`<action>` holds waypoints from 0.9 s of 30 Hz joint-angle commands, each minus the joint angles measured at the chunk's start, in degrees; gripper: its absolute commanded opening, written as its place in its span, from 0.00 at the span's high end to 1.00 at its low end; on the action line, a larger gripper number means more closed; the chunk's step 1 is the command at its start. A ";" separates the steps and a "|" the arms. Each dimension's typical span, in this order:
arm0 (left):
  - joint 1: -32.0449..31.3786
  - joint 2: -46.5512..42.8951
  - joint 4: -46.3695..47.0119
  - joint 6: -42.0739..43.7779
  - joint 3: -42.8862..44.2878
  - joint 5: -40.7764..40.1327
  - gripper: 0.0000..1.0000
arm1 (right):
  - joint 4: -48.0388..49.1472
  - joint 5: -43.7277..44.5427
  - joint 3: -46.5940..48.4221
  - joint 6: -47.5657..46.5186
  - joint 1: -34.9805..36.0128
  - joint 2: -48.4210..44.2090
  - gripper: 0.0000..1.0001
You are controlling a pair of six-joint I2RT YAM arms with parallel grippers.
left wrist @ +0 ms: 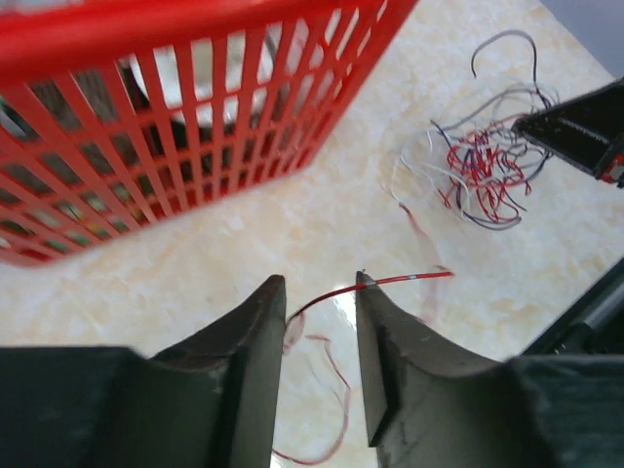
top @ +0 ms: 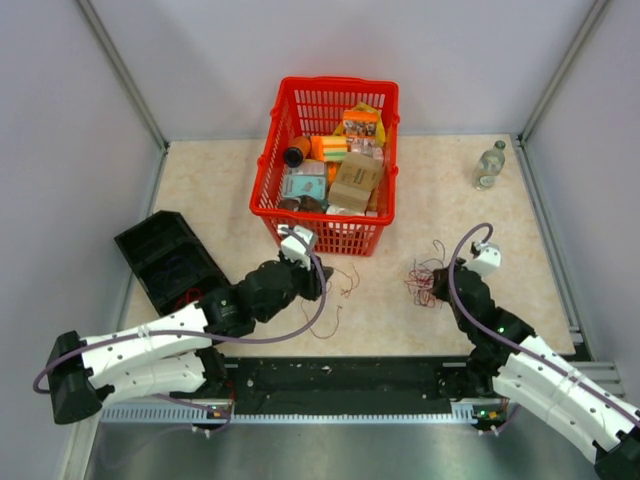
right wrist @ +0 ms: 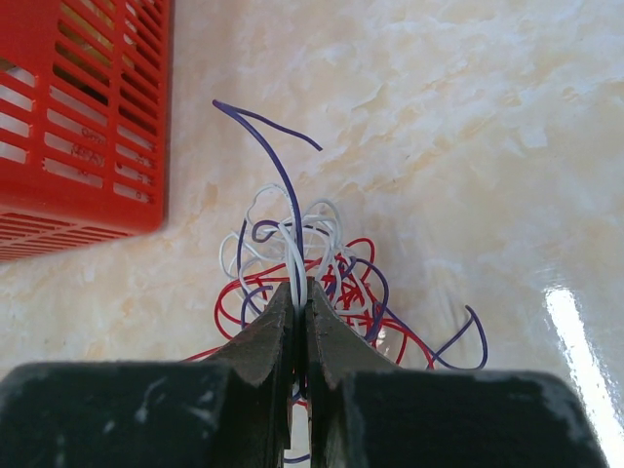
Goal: Untangle the cables
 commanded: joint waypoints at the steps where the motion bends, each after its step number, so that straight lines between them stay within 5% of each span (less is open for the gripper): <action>1: 0.12 0.34 -6.16 -7.16 -3.93 6.56 0.57 | 2.89 -2.44 0.21 0.65 -0.47 -0.34 1.00; 4: 0.12 0.16 -12.30 -9.18 -3.59 9.55 0.52 | 3.25 -4.64 1.00 -0.57 -0.47 0.98 1.00; 8: 0.12 0.60 -19.78 -12.87 -2.19 11.04 0.31 | 3.43 -10.60 3.89 -5.93 -0.47 5.54 1.00; 12: 0.65 3.32 -26.99 -17.44 0.45 15.78 0.26 | 1.32 -14.13 6.01 -8.40 -0.56 7.66 1.00; 17: 3.45 9.29 -33.93 -28.06 1.86 16.42 0.02 | 0.96 -16.16 5.40 -8.49 -0.56 7.05 1.00; 22: 5.57 11.93 -35.98 -34.77 3.53 6.51 0.02 | 1.23 -17.30 4.78 -7.97 -0.47 5.82 1.00; 27: 12.34 16.85 -27.89 -29.23 3.09 14.37 0.16 | 1.23 -17.56 4.60 -8.49 -0.47 4.50 1.00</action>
